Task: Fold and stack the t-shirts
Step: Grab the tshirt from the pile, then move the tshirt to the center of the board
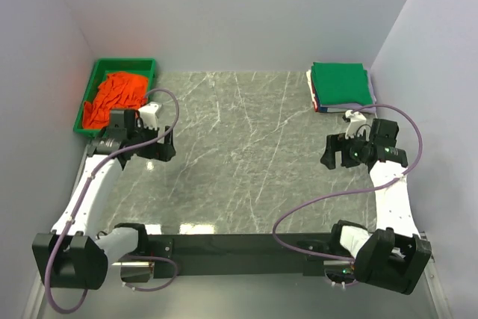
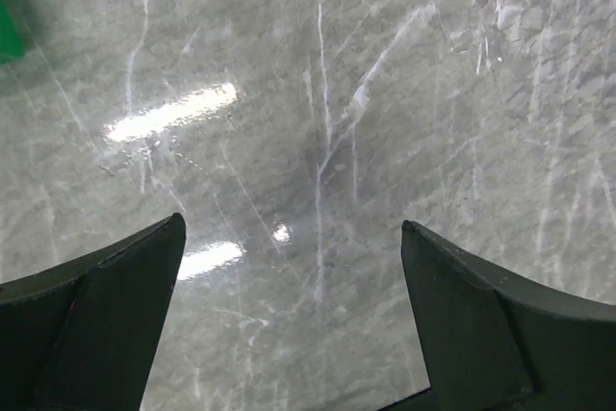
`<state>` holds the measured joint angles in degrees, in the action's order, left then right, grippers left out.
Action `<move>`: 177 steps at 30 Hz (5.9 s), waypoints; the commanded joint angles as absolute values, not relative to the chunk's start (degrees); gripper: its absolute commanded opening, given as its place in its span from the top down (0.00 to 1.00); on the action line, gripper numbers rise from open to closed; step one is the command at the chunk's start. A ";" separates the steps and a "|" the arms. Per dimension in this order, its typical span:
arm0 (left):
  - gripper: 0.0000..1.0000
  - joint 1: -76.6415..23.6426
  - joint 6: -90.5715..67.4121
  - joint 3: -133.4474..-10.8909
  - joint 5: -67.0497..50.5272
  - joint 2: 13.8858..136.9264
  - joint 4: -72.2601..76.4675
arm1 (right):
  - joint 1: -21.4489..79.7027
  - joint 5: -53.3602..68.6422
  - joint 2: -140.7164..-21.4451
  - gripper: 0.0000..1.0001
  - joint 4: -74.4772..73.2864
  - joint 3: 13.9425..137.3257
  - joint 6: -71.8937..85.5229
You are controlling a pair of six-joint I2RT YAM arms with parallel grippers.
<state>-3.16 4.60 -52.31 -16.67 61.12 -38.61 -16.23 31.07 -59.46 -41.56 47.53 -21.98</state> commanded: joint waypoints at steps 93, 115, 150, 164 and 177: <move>0.09 -7.82 -1.17 -92.39 -49.06 80.16 -32.24 | -8.17 28.74 -82.70 0.05 -41.92 70.49 -18.89; 0.20 -36.03 25.49 -64.16 -27.78 84.54 -23.56 | -0.26 40.51 -100.28 0.29 -45.71 73.30 -9.15; 0.87 -7.57 13.09 -87.01 -27.24 109.69 -29.09 | 10.02 38.59 -114.26 1.00 -46.14 84.11 -7.81; 0.28 -5.61 13.20 -87.82 -39.55 107.32 -35.26 | 1.23 31.73 -110.04 1.00 -55.99 86.84 -17.58; 0.39 -10.72 10.02 -86.66 -33.32 116.00 -32.07 | 0.35 28.04 -107.67 1.00 -57.83 87.63 -19.77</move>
